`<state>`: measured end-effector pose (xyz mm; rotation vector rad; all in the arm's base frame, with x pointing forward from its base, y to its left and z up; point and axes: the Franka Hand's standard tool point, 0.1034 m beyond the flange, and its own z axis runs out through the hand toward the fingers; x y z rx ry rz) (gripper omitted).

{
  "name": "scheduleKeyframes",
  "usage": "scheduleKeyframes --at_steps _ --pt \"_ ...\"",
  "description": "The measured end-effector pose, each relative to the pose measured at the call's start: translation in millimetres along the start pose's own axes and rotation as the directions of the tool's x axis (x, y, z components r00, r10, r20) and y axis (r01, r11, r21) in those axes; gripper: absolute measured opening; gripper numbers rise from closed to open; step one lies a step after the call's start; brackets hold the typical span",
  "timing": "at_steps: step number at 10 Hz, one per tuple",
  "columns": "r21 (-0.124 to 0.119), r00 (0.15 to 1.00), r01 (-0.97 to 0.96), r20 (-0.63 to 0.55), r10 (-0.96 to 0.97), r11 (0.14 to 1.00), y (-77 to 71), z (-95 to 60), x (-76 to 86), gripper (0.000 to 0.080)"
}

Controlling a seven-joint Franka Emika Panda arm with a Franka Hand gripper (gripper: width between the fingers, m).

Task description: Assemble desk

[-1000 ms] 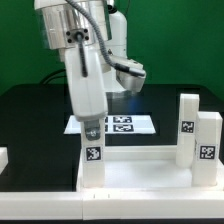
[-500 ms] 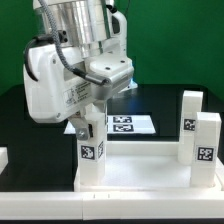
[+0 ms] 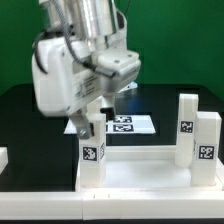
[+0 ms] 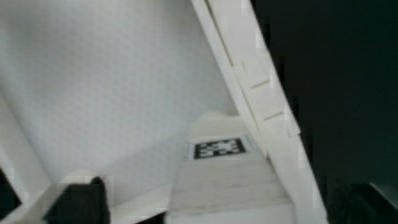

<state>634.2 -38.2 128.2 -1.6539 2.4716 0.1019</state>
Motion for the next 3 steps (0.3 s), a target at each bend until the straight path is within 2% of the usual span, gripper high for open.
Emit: scheduleKeyframes --at_steps 1,2,3 --pt "0.009 1.000 0.008 0.020 -0.009 1.000 0.2 -16.5 -5.9 0.0643" --pt "-0.008 1.000 0.009 0.029 -0.009 1.000 2.3 -22.2 -8.3 0.0648" --pt "-0.008 1.000 0.011 0.026 -0.011 1.000 2.3 -19.2 -7.5 0.0648"
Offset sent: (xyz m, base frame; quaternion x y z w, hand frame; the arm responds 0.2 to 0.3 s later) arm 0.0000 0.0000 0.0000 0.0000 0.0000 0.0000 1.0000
